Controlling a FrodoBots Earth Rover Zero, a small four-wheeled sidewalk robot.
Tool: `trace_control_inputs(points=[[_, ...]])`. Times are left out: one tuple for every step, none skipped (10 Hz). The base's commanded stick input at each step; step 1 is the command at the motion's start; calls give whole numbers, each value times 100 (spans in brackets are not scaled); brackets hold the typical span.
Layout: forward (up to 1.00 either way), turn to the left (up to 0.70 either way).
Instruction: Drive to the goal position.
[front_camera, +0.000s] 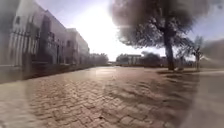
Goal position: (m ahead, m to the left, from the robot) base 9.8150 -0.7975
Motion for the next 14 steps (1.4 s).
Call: trace_control_inputs(points=[[100,0],[100,0],[100,0],[100,0],[100,0],[100,0],[100,0],[100,0],[100,0],[100,0],[100,0],[100,0],[100,0],[100,0]])
